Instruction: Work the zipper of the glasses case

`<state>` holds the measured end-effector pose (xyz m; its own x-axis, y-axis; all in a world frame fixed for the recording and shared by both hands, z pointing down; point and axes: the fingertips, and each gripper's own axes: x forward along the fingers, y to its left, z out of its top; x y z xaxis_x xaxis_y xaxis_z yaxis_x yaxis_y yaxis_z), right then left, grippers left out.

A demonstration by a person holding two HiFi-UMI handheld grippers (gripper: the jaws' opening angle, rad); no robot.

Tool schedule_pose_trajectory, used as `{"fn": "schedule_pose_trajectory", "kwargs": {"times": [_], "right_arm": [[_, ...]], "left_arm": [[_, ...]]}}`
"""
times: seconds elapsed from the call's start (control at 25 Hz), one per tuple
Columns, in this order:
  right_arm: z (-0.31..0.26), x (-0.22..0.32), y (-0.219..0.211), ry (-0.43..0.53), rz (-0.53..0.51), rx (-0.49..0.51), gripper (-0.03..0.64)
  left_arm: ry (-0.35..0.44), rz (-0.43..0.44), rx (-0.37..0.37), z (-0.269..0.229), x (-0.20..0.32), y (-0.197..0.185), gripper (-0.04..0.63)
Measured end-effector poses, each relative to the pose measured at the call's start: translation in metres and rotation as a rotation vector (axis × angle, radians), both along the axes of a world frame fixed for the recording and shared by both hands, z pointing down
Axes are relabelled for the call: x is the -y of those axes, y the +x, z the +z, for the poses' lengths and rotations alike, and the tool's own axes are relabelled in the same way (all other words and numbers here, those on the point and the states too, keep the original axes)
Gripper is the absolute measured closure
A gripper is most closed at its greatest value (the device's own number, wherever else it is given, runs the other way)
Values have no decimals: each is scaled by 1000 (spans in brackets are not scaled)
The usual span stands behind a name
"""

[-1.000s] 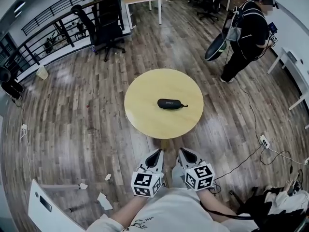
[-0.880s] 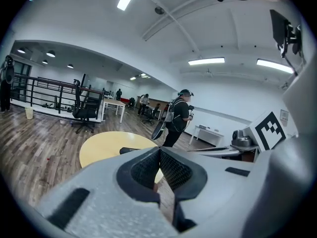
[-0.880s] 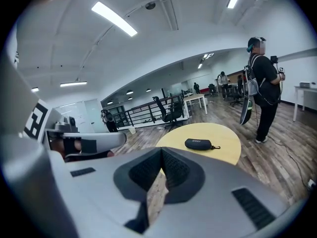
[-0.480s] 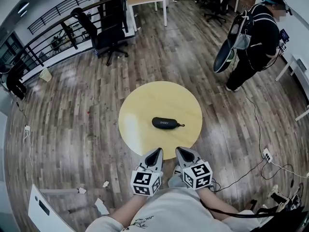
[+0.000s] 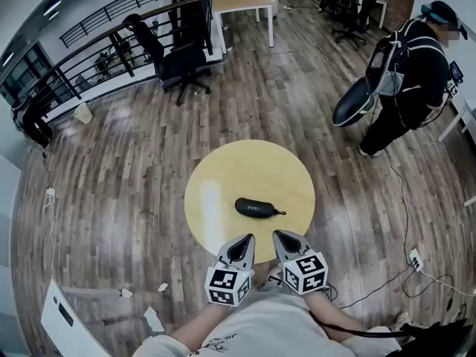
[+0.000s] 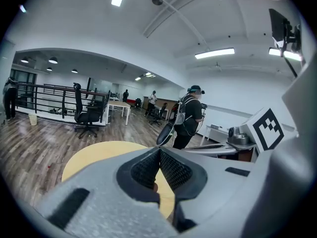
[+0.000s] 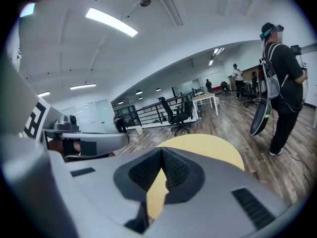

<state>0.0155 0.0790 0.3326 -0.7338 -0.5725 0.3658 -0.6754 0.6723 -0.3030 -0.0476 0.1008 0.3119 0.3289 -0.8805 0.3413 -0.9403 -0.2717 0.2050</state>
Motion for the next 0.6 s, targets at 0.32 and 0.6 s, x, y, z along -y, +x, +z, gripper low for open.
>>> {"fn": "schedule_pose_trajectory", "kwargs": {"times": [0.32,0.6], "right_arm": [[-17,21,1,22,53,0,617],[-11,27,-8,11,88,2,617]], "left_arm": [[27,57,-9,-17,35,0,589],[24,85,-2,-14,41,-10,589]]}}
